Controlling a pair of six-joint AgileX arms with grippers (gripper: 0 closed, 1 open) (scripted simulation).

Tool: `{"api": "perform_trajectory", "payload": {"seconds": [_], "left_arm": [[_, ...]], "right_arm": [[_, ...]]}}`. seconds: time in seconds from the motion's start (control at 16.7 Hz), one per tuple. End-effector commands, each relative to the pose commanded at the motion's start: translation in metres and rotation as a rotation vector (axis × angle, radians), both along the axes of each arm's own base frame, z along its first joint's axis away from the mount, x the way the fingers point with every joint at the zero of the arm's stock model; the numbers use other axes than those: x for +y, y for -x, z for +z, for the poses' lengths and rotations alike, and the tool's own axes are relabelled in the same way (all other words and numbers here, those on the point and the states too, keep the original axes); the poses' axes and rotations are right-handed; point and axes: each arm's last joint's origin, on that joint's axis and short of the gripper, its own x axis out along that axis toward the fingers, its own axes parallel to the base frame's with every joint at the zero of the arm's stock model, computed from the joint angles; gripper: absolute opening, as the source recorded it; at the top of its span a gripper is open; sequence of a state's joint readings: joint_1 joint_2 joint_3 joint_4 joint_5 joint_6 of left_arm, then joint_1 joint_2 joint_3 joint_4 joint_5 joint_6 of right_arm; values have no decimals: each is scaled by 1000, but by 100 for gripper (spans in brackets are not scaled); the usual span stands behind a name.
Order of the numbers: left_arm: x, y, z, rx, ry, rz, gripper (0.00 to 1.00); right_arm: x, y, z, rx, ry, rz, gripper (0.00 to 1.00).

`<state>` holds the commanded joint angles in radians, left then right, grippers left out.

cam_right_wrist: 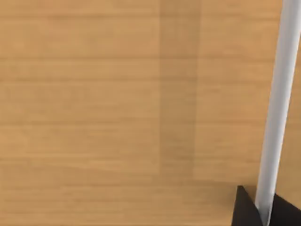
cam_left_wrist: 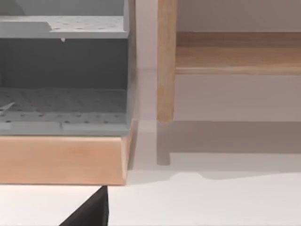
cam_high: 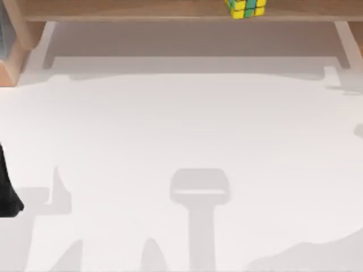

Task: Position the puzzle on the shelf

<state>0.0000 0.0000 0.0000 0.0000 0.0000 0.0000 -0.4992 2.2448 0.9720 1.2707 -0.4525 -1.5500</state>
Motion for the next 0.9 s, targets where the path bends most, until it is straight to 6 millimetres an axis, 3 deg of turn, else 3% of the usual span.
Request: {"api": "perform_trajectory", "payload": {"seconds": [0.18, 0.54, 0.84, 0.9], "left_arm": [[0, 0, 0, 0, 0, 0, 100], [0, 0, 0, 0, 0, 0, 100], [0, 0, 0, 0, 0, 0, 100], [0, 0, 0, 0, 0, 0, 100]], "right_arm": [[0, -10, -5, 17, -6, -1, 0], [-3, -58, 3, -11, 7, 0, 0], [-1, -63, 0, 0, 0, 0, 0], [-1, -63, 0, 0, 0, 0, 8]]}}
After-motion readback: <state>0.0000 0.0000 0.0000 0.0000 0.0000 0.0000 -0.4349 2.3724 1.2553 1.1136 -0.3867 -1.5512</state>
